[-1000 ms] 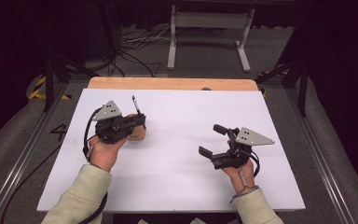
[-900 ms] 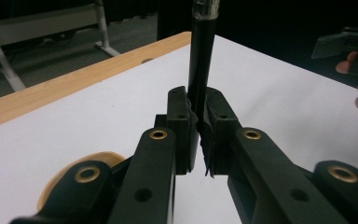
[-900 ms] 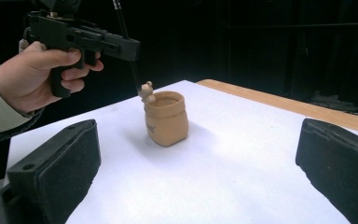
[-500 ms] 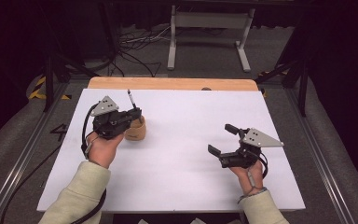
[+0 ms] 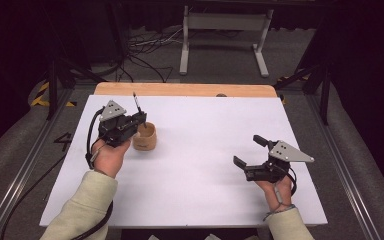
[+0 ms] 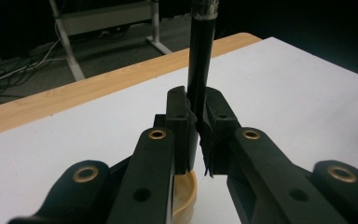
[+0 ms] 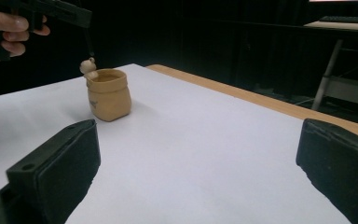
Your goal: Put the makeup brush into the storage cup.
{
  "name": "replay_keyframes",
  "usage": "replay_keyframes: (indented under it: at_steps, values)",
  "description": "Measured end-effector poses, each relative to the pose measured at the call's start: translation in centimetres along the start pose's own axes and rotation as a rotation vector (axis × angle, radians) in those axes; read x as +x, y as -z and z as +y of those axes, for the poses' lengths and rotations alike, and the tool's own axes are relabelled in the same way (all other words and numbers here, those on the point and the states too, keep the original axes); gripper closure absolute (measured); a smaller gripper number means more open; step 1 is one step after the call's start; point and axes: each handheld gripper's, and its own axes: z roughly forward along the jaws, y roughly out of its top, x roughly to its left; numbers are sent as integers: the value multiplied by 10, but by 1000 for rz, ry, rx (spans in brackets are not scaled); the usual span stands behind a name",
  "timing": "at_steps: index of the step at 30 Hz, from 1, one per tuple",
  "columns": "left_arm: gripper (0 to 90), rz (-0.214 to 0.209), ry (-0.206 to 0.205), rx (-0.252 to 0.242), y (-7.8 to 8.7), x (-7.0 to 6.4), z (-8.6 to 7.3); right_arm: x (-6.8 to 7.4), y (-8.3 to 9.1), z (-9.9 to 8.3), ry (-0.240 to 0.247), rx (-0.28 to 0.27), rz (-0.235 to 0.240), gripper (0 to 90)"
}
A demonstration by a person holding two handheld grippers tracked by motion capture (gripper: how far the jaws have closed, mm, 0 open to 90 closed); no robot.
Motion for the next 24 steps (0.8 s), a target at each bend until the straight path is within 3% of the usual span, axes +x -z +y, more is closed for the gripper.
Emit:
replay_keyframes:
  at_steps: [9, 14, 18, 24]
  values:
    - [829, 50, 14, 26, -3, 4, -1, -6, 11, -3, 25, 3, -41, 0]
    - [829, 100, -10, 66, -7, 1, 1, -7, 11, -5, 12, 9, -32, 0]
    - [829, 92, 1, 77, -10, 1, 3, -6, 11, -6, 13, 10, -28, 0]
    - [829, 67, 58, 101, -16, 9, -1, -7, 11, -6, 4, 6, -23, 0]
